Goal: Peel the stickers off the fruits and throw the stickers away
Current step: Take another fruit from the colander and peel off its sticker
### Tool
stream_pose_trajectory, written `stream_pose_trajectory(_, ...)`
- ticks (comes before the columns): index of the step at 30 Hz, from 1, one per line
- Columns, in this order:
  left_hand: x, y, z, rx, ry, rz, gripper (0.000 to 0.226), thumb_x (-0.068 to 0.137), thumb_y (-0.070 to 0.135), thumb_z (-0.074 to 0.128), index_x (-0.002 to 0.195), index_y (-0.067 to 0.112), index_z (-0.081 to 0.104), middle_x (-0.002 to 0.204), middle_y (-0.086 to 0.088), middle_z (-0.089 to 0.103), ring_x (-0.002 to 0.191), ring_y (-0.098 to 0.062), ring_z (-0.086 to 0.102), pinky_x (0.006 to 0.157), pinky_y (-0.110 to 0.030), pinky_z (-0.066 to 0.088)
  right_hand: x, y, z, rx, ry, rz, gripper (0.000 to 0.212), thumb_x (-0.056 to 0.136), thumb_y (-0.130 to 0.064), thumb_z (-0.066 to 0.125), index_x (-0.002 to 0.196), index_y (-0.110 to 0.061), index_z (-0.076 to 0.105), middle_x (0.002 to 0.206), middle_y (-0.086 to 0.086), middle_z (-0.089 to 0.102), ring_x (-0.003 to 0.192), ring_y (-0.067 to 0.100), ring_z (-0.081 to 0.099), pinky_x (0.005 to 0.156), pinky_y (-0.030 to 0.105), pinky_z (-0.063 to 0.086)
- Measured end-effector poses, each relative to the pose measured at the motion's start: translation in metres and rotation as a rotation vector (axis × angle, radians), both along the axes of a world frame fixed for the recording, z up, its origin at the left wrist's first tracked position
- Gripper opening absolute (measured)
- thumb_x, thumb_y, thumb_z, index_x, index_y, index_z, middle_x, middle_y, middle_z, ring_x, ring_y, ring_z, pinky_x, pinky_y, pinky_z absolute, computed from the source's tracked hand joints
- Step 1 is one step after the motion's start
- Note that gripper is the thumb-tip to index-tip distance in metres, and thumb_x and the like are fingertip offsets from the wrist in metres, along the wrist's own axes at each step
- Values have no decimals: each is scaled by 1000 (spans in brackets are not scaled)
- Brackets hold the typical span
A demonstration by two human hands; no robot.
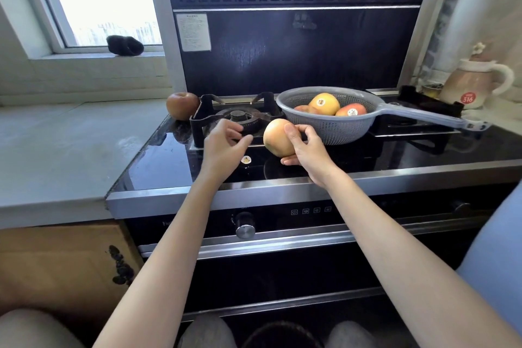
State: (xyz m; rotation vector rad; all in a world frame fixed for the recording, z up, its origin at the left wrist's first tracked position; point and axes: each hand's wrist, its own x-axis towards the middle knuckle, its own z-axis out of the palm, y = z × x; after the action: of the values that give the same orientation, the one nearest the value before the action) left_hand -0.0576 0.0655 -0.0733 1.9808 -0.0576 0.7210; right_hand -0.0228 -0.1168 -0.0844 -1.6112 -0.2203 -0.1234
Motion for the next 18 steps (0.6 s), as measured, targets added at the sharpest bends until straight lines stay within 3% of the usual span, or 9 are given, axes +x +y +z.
stream_pose_trajectory(3,8,-16,6,140,102,-180,49,75,28,80,117,19,57,103,-1,61,94,-14,60,78,-19,50,-1,0,1,-37,-19,-8,38,94,-48,54,115,-18,49,102,12,64,55,13,67,51,20,52)
stream_pose_trajectory(7,15,-31,6,200,183,-259,78,67,38,85,131,21,45,113,-6,61,103,-18,59,90,-32,51,-4,1,1,-14,-4,12,46,91,-46,59,122,-14,48,108,12,63,76,16,71,59,23,56)
stream_pose_trajectory(10,17,-34,4,182,162,-241,80,65,38,86,133,22,44,120,-9,58,109,-22,56,93,-34,49,-6,2,2,-20,2,23,54,89,-42,64,129,-11,44,119,12,58,89,18,69,62,25,58)
stream_pose_trajectory(14,15,-31,-2,165,70,-203,77,64,30,87,130,21,49,122,-8,55,110,-19,53,88,-24,42,-10,4,5,-56,-58,30,61,84,-33,73,133,-9,46,129,9,53,97,18,66,63,25,58)
stream_pose_trajectory(18,9,-19,0,114,-83,-136,74,61,32,87,125,24,50,119,-4,54,104,-12,52,83,-17,42,-14,15,24,-107,-144,83,60,81,-31,76,132,-15,49,122,4,56,100,17,64,66,28,60)
